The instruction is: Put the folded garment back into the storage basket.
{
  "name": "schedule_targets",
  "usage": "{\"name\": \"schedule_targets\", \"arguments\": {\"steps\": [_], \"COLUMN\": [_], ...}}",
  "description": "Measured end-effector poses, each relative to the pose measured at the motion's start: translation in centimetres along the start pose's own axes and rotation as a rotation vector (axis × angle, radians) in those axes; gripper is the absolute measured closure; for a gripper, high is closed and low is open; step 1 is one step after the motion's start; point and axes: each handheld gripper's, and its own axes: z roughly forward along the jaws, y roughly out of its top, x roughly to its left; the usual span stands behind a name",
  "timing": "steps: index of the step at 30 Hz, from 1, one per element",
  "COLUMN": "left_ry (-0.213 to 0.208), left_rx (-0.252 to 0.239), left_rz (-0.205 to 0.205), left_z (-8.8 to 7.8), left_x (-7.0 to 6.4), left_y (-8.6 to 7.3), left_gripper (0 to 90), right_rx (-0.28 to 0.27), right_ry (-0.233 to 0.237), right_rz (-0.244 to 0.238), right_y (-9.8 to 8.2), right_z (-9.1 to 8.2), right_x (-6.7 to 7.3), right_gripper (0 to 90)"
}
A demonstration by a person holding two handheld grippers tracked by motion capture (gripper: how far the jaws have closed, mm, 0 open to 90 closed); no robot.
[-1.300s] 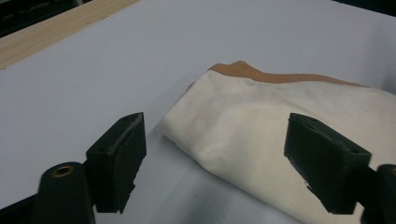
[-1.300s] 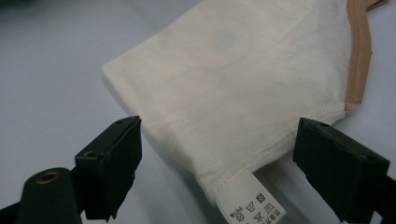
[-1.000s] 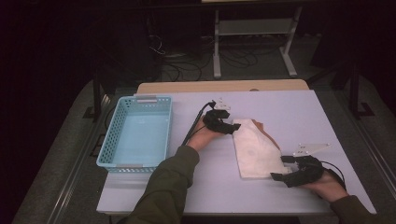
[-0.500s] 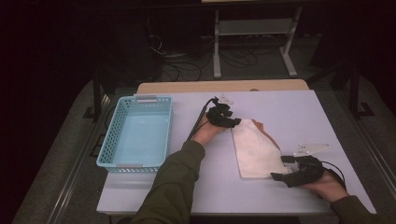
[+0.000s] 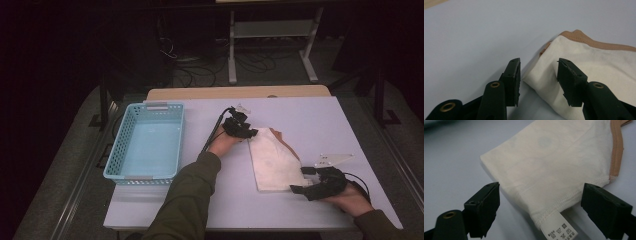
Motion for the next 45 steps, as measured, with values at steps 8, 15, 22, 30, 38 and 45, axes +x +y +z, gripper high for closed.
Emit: {"name": "schedule_targets", "arguments": {"steps": [8, 15, 22, 30, 38, 45], "left_ry": [-0.021, -0.036, -0.027, -0.018, -0.017, -0.014], "left_rx": [0.024, 0.028, 0.04, 0.041, 0.038, 0.043], "left_rz": [-0.007, -0.004, 0.015, 0.018, 0.036, 0.045], "left_z": [0.3, 0.5, 0.5, 0.5, 0.5, 0.5], "left_x": [-0.1, -0.4, -0.8, -1.0, -1.0, -1.0], "left_y": [-0.3, -0.3, -0.2, -0.1, -0.1, -0.1], "left_gripper": [58.9, 68.3, 75.2, 76.2, 76.2, 76.2], "right_rx": [-0.002, -0.002, -0.001, 0.001, 0.026, 0.045], "right_ry": [-0.003, -0.004, -0.004, -0.011, -0.003, -0.002], "right_rz": [0.001, 0.004, 0.005, 0.013, 0.005, -0.013], "right_y": [0.0, -0.1, -0.2, -0.6, -1.1, -1.1], "right_z": [0.0, -0.1, -0.3, -0.8, -1.1, -0.7], "right_x": [0.0, 0.0, 0.0, -0.2, -0.4, -0.3], "right_gripper": [14.7, 15.0, 17.2, 21.6, 34.4, 45.0]}}
